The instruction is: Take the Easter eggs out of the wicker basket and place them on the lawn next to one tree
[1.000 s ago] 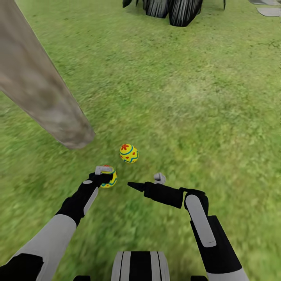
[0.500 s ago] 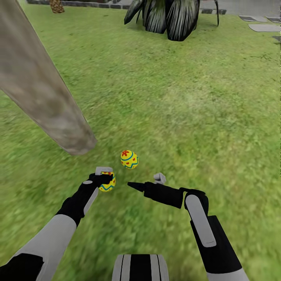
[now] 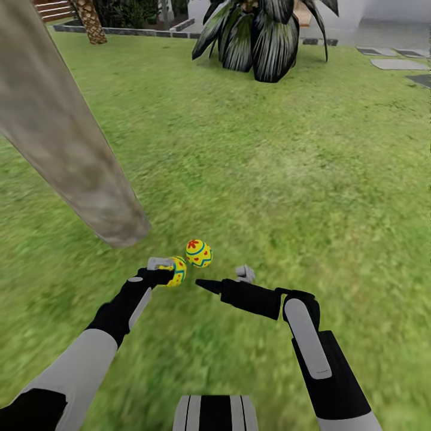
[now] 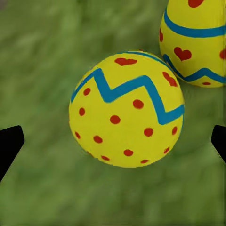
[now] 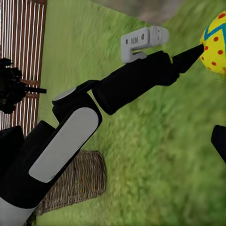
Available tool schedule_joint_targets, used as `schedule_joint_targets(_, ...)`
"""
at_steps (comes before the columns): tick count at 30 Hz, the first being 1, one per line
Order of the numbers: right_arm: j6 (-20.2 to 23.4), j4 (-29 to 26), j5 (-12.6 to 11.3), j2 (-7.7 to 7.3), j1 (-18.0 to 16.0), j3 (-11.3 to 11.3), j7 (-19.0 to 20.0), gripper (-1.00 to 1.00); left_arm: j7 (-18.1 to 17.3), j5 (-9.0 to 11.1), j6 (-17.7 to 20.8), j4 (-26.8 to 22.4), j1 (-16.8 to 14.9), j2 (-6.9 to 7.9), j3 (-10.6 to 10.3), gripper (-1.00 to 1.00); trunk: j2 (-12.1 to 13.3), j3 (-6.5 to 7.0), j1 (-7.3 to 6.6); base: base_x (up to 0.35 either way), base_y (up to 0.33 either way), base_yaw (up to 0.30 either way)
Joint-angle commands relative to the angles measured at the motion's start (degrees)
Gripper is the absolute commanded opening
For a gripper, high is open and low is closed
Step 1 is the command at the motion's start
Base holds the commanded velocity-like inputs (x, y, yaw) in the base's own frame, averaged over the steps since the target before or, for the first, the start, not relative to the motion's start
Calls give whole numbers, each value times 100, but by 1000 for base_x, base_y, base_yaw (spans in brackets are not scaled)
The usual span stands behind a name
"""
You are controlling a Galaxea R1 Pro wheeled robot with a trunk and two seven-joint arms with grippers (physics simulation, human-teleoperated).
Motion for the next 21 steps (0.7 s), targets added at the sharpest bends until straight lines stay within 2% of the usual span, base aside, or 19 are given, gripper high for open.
schedule_joint_targets(1, 21, -1, 65, 3, -3, -6, 58, 100, 36, 52, 44, -9, -1, 5, -22, 100, 0, 19, -3, 0, 0, 0)
schedule_joint_targets(5, 21, -1, 65, 3, -3, -6, 58, 100, 36, 48, 66, -7, -1, 5, -23, 100, 6, 108, -13, 0, 0, 0)
schedule_joint_targets(12, 21, -1, 65, 3, -3, -6, 58, 100, 73, 64, 41, -47, 6, 5, -23, 100, 6, 108, -13, -12, 0, 0)
schedule_joint_targets(21, 21, -1, 65, 3, -3, -14, 58, 100, 36, 48, 232, -12, 1, -3, -29, 100, 6, 108, -13, -292, 0, 0)
